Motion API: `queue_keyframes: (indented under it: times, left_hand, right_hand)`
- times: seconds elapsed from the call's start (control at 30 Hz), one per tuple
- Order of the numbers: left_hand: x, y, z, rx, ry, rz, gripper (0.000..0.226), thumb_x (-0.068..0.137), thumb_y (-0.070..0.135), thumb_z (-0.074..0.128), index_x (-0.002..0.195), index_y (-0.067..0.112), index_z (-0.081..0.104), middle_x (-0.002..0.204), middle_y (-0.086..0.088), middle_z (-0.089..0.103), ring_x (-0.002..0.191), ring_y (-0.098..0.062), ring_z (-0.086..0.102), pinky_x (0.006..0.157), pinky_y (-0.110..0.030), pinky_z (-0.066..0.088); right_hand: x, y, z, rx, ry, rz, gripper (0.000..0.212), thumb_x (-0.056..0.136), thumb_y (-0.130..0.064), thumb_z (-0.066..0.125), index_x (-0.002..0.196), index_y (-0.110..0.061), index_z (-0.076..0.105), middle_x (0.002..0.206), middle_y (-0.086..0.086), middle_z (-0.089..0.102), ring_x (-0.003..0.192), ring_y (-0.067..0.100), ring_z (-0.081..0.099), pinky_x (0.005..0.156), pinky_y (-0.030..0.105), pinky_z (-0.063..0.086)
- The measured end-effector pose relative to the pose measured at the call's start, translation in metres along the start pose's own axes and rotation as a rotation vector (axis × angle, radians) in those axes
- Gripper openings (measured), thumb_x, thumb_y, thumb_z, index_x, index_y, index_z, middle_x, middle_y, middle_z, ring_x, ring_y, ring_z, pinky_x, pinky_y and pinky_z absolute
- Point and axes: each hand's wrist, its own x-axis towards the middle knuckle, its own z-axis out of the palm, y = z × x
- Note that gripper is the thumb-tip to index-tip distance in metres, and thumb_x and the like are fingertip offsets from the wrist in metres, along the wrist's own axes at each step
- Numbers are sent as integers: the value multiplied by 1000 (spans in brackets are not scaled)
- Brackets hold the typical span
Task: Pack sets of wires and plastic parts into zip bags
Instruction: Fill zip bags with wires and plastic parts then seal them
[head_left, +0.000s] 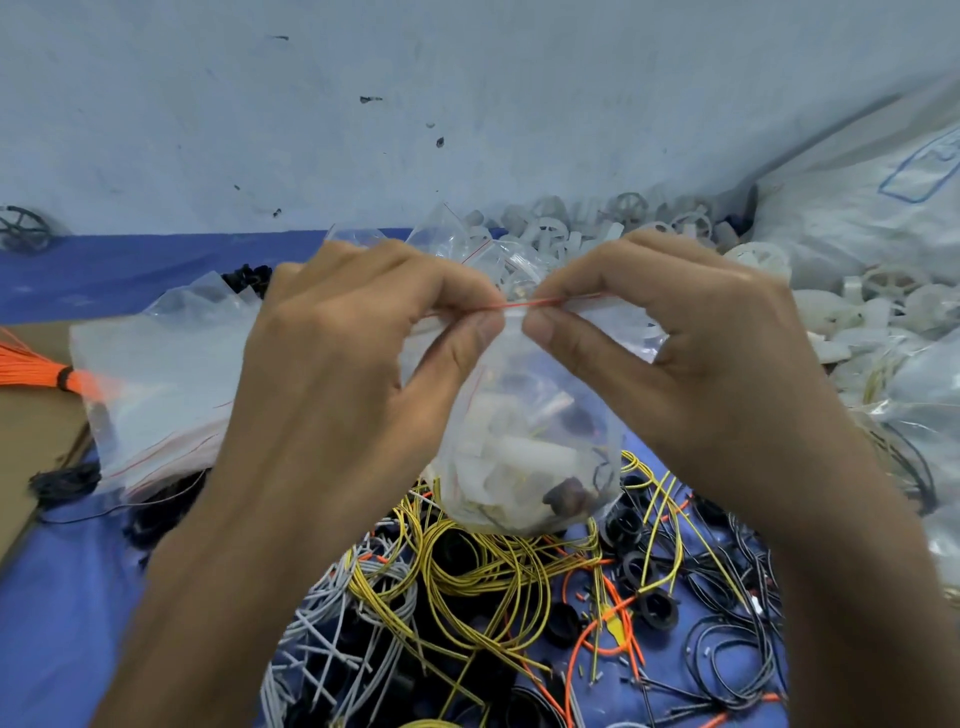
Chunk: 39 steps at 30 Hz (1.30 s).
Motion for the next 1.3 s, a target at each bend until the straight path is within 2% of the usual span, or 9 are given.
queue_keyframes:
  times: [0.13, 0.27, 0.5, 0.57, 0.67, 0.83, 1.0, 1.2, 1.3]
  left_hand:
    - [0, -4, -5, -60, 11, -78, 6, 91, 33, 63, 96, 35, 62, 90, 18, 61, 90, -7, 51, 88, -47, 44]
    - [0, -1, -5, -68, -17, -87, 9, 91, 33, 62, 99, 33, 64, 97, 19, 61, 91, -7, 52, 89, -45, 45]
    - [0, 1, -3, -119, -16, -72, 9, 90, 32, 65, 94, 25, 68, 92, 18, 62, 87, -1, 53, 86, -25, 42]
    - [0, 1, -4, -122, -18, -65, 9, 90, 32, 65, 94, 25, 69, 92, 17, 62, 88, -2, 54, 84, -20, 41]
    - [-1, 5, -2, -144, -6, -51, 8, 91, 33, 66, 97, 28, 68, 93, 16, 64, 89, -8, 57, 82, -23, 43]
    - [-1, 1, 0, -128, 26, -26, 7, 91, 28, 66, 93, 22, 69, 87, 11, 63, 83, -5, 53, 78, -12, 38]
    - [-2, 3, 1, -169, 57, -8, 4, 93, 27, 67, 96, 27, 66, 93, 12, 63, 85, -10, 56, 79, -13, 38]
    - [-2, -1, 2, -150, 45, -31, 4, 92, 34, 64, 95, 34, 61, 93, 18, 62, 87, 3, 53, 81, -11, 37]
    - [-1, -10, -4, -140, 41, -74, 5, 91, 40, 61, 92, 44, 57, 96, 32, 59, 93, 4, 54, 85, -14, 39]
  right_hand:
    - [0, 9, -7, 13, 30, 39, 9, 93, -33, 65, 93, -25, 68, 89, -16, 63, 89, 3, 59, 81, 19, 44]
    - [0, 3, 0, 71, 19, -14, 7, 94, -26, 65, 91, -20, 68, 85, -8, 63, 84, 10, 60, 75, 28, 46]
    - [1, -3, 6, 166, 34, -9, 11, 95, -26, 63, 97, -18, 70, 86, -11, 68, 84, 10, 64, 75, 32, 50]
    - [1, -3, 5, 190, 39, -16, 9, 95, -23, 63, 95, -17, 70, 84, -9, 67, 82, 11, 63, 73, 29, 50]
    - [1, -6, 8, 214, 34, -15, 10, 95, -25, 63, 93, -18, 70, 81, -10, 67, 80, 11, 63, 71, 23, 48]
    - [2, -7, 9, 258, 44, 27, 12, 93, -27, 66, 93, -16, 70, 80, -12, 67, 79, 12, 64, 73, 27, 51]
    - [2, -7, 10, 249, 40, -18, 12, 95, -24, 64, 91, -14, 68, 79, -10, 64, 78, 14, 62, 70, 30, 49]
    - [1, -4, 7, 229, 77, -34, 10, 96, -25, 61, 92, -17, 64, 85, -7, 62, 79, 15, 59, 71, 25, 48]
    - [1, 2, 1, 273, 149, -4, 4, 97, -24, 60, 92, -25, 60, 84, -9, 60, 74, 10, 57, 66, 19, 45]
